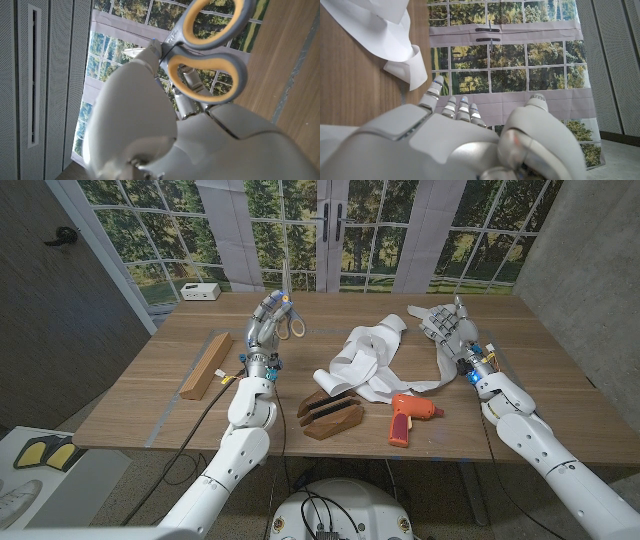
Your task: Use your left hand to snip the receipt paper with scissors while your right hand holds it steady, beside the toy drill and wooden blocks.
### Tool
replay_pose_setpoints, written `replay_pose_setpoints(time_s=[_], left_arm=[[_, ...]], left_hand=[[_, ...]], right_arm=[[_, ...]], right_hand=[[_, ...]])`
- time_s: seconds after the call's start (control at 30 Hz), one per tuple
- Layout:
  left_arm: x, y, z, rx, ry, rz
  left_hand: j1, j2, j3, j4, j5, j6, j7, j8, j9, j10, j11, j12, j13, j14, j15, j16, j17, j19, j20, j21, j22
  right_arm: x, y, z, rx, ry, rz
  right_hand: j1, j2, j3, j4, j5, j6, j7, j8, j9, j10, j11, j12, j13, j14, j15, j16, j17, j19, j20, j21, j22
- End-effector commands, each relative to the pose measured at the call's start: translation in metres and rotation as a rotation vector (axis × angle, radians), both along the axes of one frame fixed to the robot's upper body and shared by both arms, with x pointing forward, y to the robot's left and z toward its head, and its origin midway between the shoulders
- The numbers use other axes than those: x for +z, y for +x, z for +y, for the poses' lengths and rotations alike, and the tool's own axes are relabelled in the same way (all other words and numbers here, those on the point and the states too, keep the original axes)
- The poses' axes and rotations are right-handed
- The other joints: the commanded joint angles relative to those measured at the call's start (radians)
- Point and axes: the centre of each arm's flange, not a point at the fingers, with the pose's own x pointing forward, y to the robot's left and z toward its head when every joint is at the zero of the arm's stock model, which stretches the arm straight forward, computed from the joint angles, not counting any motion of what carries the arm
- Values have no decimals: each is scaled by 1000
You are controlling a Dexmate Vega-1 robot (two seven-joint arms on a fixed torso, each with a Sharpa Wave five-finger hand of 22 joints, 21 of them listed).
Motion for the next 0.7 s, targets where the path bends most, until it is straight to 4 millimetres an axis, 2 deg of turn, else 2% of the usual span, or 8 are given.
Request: replay_pose_setpoints(time_s=[0.03,0.37,0.7], left_arm=[[1,10,-20,-100,-52,4],[-3,15,-38,-177,-88,28],[5,18,-53,-253,-102,7]], left_hand=[[9,4,0,2,7,7,-2,6,4,9,2,6,3,87,-178,0,1,3,-141,-3,3],[10,3,-1,2,7,8,-3,8,7,10,0,7,3,89,-177,0,1,3,-142,-5,3],[11,3,-1,2,7,11,-7,10,9,13,-2,7,1,91,-176,-1,1,3,-143,-7,3]], right_arm=[[3,-7,3,4,-19,3],[3,-12,6,8,-58,15],[0,-17,0,9,-62,22]], right_hand=[[12,3,4,-6,-6,-4,-8,3,2,12,0,5,5,30,-2,15,5,17,9,4,6],[13,9,12,-9,-9,-4,-8,4,2,26,-3,11,8,60,-9,29,12,30,12,9,9],[20,14,19,-13,-10,-5,-8,4,3,28,-4,11,9,73,-11,35,15,40,12,12,10]])
